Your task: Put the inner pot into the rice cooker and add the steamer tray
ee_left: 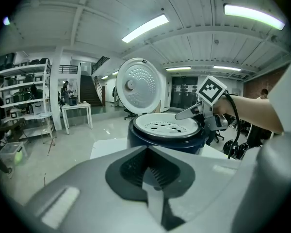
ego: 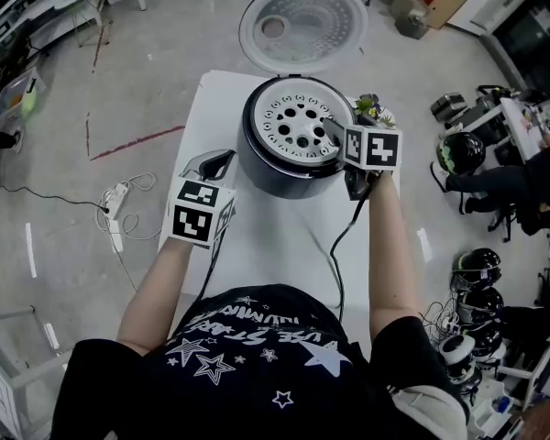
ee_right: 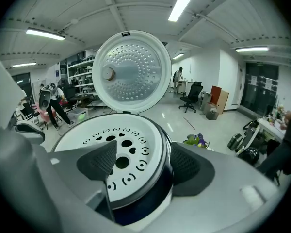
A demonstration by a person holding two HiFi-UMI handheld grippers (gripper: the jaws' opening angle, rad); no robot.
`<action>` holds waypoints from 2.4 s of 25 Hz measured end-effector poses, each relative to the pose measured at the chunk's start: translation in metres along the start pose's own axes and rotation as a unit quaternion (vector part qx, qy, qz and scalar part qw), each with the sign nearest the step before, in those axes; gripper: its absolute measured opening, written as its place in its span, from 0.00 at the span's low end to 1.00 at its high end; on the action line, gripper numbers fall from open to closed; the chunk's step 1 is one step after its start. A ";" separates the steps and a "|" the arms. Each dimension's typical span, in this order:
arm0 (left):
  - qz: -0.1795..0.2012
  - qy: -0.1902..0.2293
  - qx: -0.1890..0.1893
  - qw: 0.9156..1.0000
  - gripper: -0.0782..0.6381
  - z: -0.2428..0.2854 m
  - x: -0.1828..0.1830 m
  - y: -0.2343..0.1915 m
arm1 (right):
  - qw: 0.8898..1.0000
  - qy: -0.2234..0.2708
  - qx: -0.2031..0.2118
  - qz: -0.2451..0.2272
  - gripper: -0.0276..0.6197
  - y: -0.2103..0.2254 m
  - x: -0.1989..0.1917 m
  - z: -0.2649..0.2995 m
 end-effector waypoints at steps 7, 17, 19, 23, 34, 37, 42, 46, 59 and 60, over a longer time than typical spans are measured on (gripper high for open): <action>0.006 0.010 -0.011 1.000 0.12 -0.011 0.002 0.000 | 0.999 0.026 -0.014 0.016 0.60 -0.009 -0.001 -0.027; 0.016 0.012 -0.042 0.999 0.12 -0.044 -0.018 0.013 | 0.995 0.091 -0.024 0.038 0.54 -0.047 -0.016 -0.076; 0.015 0.009 -0.048 0.999 0.12 -0.055 -0.025 0.012 | 0.993 0.103 -0.029 0.044 0.52 -0.059 -0.018 -0.087; 0.014 0.007 -0.067 0.998 0.12 -0.072 -0.038 0.012 | 0.992 0.109 -0.025 0.055 0.45 -0.087 -0.034 -0.107; -0.003 -0.018 -0.100 0.995 0.12 -0.075 -0.082 0.036 | 0.986 0.108 -0.057 0.115 0.08 -0.098 -0.111 -0.132; -0.014 -0.028 -0.100 0.995 0.12 -0.075 -0.096 0.036 | 0.985 0.101 -0.033 0.135 0.08 -0.111 -0.126 -0.125; -0.015 -0.048 -0.093 0.994 0.12 -0.087 -0.118 0.046 | 0.989 0.066 -0.007 0.134 0.08 -0.127 -0.164 -0.126; -0.019 -0.060 -0.084 0.994 0.12 -0.107 -0.135 0.077 | 0.987 0.064 0.012 0.146 0.08 -0.123 -0.197 -0.153; 0.003 -0.056 -0.068 0.996 0.12 -0.183 -0.161 0.149 | 0.985 0.070 0.033 0.151 0.08 -0.131 -0.261 -0.244; 0.001 -0.056 -0.067 0.996 0.12 -0.190 -0.164 0.152 | 0.986 0.072 0.034 0.148 0.08 -0.133 -0.262 -0.250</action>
Point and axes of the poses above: the fingertips, and each gripper's own axes: z forward along the fingers, y to its right, x out of its top, the point moved 1 cm from there along -z, backward along the fingers, and after that the axes turned 3 degrees about z, right-handed, at the moved point
